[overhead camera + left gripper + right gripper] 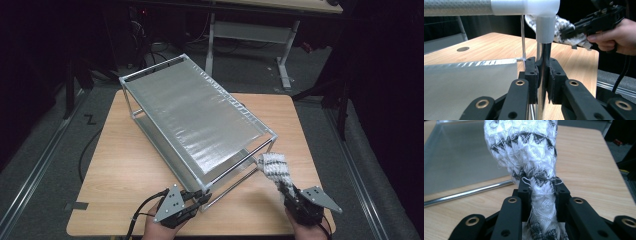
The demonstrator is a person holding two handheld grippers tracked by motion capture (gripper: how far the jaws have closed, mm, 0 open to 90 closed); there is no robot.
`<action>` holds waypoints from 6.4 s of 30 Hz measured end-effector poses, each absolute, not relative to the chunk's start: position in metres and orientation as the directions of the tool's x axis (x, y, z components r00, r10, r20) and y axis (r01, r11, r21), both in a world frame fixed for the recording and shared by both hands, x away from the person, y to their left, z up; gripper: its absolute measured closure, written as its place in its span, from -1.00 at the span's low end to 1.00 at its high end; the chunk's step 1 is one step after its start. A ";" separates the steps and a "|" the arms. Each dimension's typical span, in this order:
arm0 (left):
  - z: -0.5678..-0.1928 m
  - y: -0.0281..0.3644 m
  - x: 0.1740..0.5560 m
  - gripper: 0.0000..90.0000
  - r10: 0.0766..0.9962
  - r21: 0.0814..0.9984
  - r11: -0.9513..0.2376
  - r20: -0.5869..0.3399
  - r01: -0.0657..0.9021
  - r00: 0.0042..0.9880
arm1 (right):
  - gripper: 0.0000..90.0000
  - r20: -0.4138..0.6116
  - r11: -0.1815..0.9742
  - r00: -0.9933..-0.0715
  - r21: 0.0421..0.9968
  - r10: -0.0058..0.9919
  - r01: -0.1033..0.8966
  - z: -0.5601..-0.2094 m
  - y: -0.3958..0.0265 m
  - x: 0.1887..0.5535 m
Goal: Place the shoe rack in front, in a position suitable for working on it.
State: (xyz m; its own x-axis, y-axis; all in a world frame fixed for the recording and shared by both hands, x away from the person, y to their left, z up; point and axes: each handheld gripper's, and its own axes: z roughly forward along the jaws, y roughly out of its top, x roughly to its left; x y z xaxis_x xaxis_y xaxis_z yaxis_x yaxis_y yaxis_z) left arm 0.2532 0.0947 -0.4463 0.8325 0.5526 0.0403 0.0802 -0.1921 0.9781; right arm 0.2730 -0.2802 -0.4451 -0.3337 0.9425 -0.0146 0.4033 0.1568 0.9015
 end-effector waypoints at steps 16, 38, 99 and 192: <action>-0.447 0.098 0.247 0.78 0.562 0.978 -0.191 0.040 0.082 0.826 | 0.61 -0.024 0.106 -0.361 0.972 0.932 0.209 -0.390 -0.280 0.248; -0.473 0.109 0.220 0.31 0.641 0.958 -0.265 0.090 0.109 0.763 | 0.60 -0.111 0.232 -0.658 0.968 0.745 0.099 -0.358 -0.159 0.253; -0.476 0.108 0.230 0.78 0.601 0.960 -0.256 0.068 0.111 0.796 | 0.62 -0.118 0.283 -0.513 0.924 0.850 0.257 -0.378 -0.207 0.273; -0.476 0.107 0.230 0.78 0.590 0.960 -0.259 0.067 0.110 0.804 | 0.59 -0.083 0.289 -0.475 0.878 0.876 0.381 -0.421 -0.231 0.308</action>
State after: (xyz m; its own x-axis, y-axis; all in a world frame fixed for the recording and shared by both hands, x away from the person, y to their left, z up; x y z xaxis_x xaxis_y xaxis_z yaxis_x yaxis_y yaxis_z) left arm 0.2299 0.1075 -0.4758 0.8044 0.5902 0.0674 0.1099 -0.2594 0.9595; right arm 0.3084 -0.2312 -0.4209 -0.4746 0.8763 -0.0825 0.3806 0.2889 0.8784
